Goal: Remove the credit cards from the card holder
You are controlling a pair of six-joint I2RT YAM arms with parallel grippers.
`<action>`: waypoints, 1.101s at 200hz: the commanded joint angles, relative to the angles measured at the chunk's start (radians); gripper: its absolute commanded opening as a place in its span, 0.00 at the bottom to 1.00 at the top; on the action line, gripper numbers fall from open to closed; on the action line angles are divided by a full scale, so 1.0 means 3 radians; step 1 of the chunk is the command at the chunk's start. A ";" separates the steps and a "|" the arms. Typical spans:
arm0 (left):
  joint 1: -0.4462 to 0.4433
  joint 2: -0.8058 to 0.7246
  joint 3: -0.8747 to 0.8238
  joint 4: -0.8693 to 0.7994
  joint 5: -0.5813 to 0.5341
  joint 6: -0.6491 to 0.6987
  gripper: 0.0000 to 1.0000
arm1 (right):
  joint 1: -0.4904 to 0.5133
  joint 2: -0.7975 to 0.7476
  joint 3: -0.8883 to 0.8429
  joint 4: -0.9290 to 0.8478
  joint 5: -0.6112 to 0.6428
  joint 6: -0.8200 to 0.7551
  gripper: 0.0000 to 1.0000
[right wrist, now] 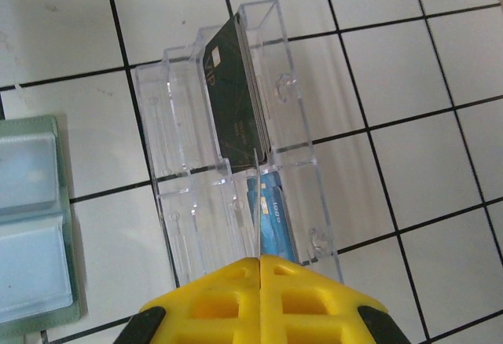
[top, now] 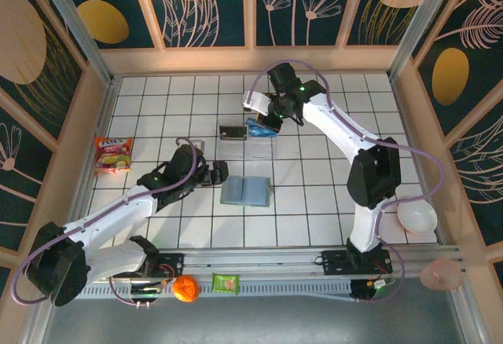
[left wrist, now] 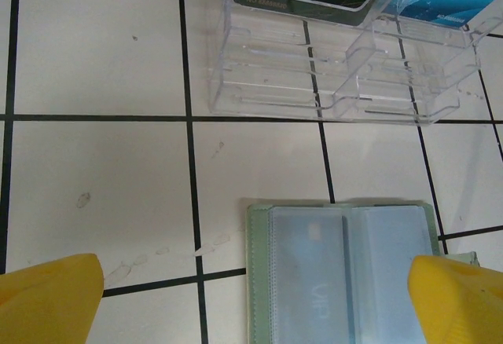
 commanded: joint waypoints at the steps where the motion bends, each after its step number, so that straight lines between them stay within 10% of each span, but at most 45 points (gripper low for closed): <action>1: 0.0034 0.0041 0.0108 -0.0138 -0.0052 -0.0040 0.99 | -0.0012 0.0118 0.0123 -0.0159 0.0021 -0.0173 0.00; 220: 0.0093 0.0286 0.0111 -0.0075 0.0018 -0.0073 0.99 | 0.0009 0.0300 -0.0223 0.0161 0.0439 -0.0381 0.00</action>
